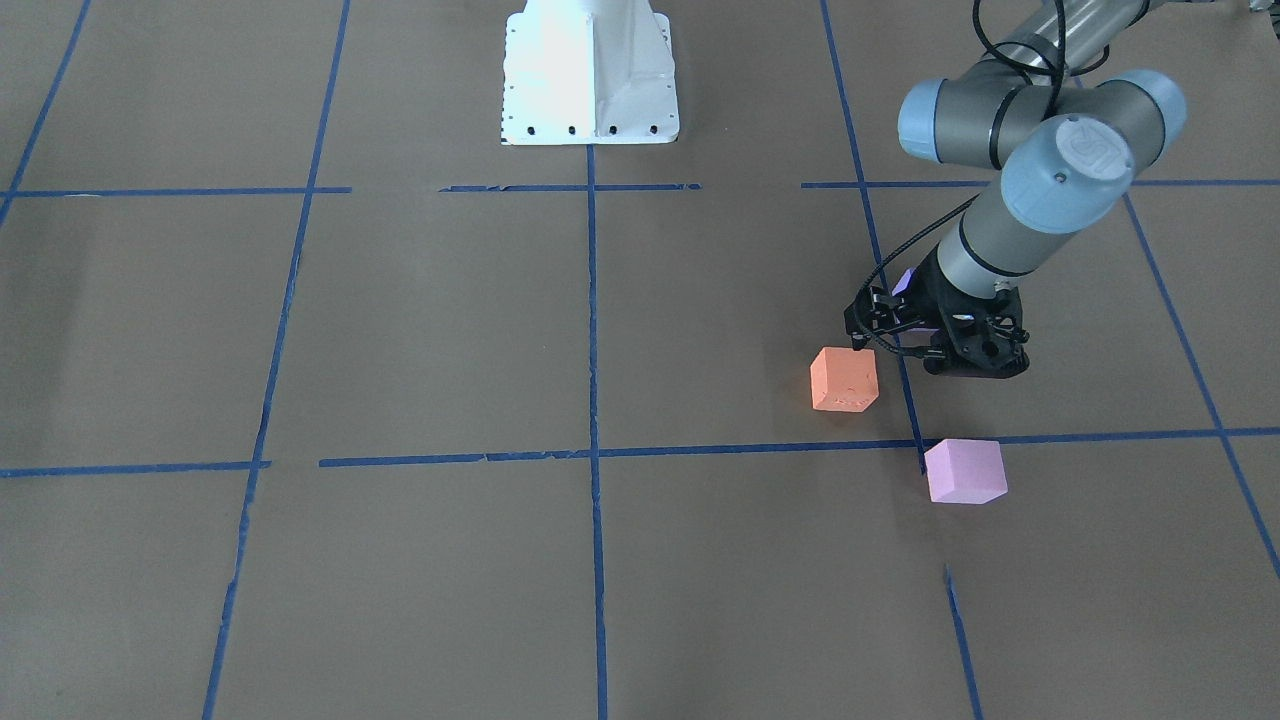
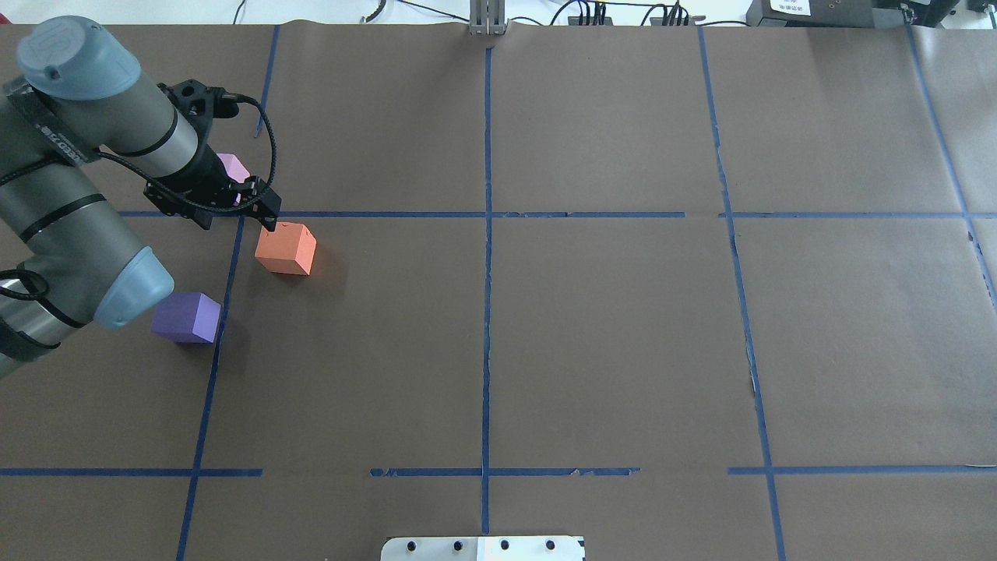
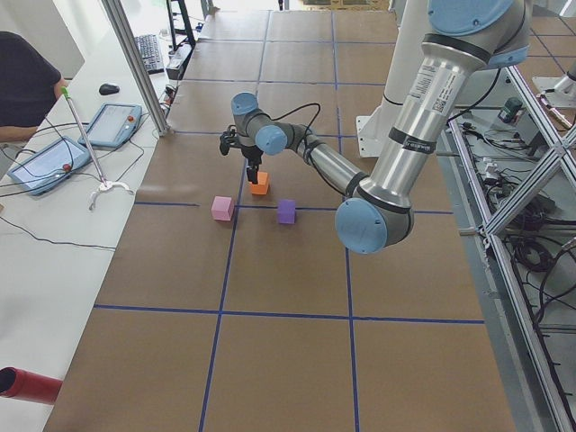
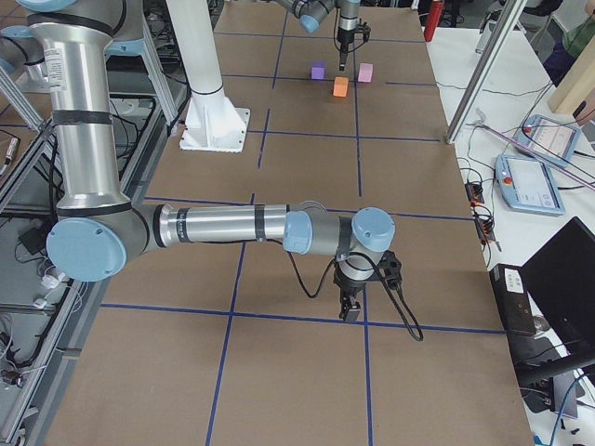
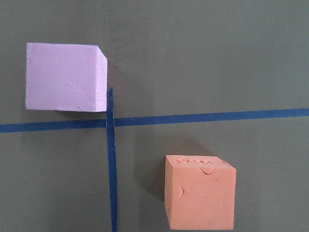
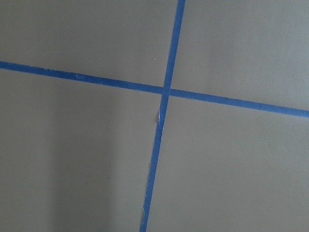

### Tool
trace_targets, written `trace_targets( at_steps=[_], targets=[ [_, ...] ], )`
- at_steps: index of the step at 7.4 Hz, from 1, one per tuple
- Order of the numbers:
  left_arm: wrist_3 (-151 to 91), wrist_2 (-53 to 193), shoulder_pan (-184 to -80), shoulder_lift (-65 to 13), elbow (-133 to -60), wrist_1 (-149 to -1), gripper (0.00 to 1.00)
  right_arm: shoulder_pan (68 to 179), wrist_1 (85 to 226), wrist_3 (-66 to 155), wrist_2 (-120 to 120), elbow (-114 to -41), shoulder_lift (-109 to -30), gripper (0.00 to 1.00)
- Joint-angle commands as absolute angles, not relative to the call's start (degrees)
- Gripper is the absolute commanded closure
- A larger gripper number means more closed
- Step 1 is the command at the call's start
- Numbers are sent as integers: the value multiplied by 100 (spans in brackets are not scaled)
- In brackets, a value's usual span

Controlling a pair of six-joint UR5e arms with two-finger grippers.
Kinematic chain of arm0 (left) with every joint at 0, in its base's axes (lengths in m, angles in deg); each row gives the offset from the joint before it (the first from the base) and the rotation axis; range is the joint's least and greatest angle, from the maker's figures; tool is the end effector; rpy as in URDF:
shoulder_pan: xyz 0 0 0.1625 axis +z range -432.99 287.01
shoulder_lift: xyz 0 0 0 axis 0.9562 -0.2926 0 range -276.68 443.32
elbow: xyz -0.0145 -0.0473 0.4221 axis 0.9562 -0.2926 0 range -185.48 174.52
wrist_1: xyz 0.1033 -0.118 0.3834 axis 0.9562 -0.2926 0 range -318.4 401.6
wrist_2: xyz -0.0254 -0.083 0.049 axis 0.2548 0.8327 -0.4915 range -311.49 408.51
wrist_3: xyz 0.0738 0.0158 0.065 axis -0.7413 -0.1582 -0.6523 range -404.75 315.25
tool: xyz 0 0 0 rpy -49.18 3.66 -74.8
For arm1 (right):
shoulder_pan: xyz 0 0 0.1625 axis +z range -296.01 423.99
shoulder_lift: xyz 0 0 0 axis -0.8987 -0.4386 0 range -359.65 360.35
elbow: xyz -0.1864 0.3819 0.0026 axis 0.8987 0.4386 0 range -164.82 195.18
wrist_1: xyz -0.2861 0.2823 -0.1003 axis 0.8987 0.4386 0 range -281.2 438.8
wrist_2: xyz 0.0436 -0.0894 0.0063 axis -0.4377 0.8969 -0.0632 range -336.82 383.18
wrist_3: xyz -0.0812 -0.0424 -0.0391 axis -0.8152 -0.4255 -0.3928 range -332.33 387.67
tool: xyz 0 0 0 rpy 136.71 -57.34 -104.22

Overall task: Arrange blocks in a line
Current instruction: 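Move the left gripper down over the orange cube and grasp it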

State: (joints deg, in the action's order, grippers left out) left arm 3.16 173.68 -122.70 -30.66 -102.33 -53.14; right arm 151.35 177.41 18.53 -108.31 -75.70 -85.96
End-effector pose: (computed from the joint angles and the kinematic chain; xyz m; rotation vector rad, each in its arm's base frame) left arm 0.3545 -0.5357 0.3581 0.0185 0.8435 0.0655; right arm 0.0437 -0.5151 0.6369 -0.0263 -0.7274 -0.1708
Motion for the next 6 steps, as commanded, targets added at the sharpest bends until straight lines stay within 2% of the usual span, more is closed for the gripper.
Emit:
trace_targets(
  at_steps=[1, 6],
  targets=[
    [324, 17314, -12115, -3163, -9884, -5612, 0, 15135, 17741, 1853, -10831, -7570, -8596, 0],
    [386, 17322, -12053, -3445, -9259, -6071, 0, 15135, 17741, 1853, -10831, -7570, -8596, 0]
  ],
)
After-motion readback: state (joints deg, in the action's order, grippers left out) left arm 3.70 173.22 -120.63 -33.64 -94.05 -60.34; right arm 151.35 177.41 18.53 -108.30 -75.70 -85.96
